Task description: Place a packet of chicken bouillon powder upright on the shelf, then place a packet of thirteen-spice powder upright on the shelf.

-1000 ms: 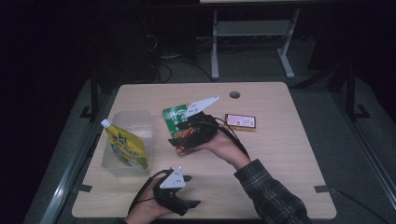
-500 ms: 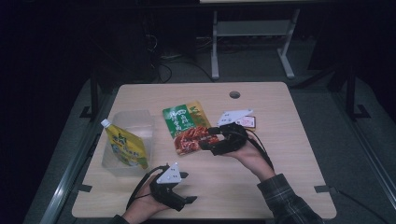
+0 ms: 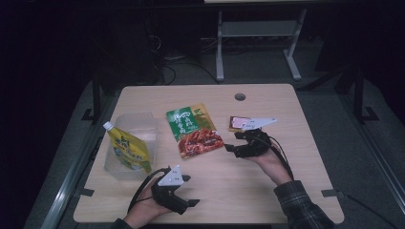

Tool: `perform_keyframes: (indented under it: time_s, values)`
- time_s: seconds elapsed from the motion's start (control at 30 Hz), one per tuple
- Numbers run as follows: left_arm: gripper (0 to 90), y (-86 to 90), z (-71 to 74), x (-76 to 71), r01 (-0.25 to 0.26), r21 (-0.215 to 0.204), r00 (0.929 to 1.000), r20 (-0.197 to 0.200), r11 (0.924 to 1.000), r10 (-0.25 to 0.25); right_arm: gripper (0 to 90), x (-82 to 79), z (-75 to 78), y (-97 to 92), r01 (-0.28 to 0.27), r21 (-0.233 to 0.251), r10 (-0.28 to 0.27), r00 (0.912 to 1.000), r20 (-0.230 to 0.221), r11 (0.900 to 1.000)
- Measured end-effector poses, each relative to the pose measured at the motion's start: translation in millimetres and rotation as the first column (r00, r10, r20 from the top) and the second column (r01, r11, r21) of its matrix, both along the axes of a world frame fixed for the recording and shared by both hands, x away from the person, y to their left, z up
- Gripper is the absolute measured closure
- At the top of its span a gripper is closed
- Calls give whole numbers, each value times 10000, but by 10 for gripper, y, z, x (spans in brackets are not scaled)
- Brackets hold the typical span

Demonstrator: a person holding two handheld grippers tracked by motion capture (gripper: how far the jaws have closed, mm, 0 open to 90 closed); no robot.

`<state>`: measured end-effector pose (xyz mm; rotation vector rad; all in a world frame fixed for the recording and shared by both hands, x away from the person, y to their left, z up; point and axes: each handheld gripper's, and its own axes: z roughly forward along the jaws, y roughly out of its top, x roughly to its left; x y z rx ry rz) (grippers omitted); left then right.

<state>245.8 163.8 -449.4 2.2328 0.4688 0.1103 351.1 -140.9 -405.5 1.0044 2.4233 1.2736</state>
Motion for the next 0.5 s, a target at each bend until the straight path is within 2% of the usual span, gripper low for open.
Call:
perform_keyframes:
  time_s: [0.17,0.27,0.37,0.5]
  values:
    - [160,0,0,-4,-37,-67,10000,-10,10000,37,357,99,-64,-103,662,-305,-658,9977,150,9973]
    - [160,-4,-3,-9,-61,-76,10000,-32,10000,61,363,155,-88,-168,1043,-311,-1033,9941,329,9941]
    - [160,-7,-5,-13,-7,-10,10000,-11,10000,7,371,239,-105,-244,1461,17,-1460,9885,392,9893]
    - [161,-16,-6,-21,-10,-17,10000,-48,10000,10,371,373,-102,-294,1845,-178,-1839,9823,350,9827]
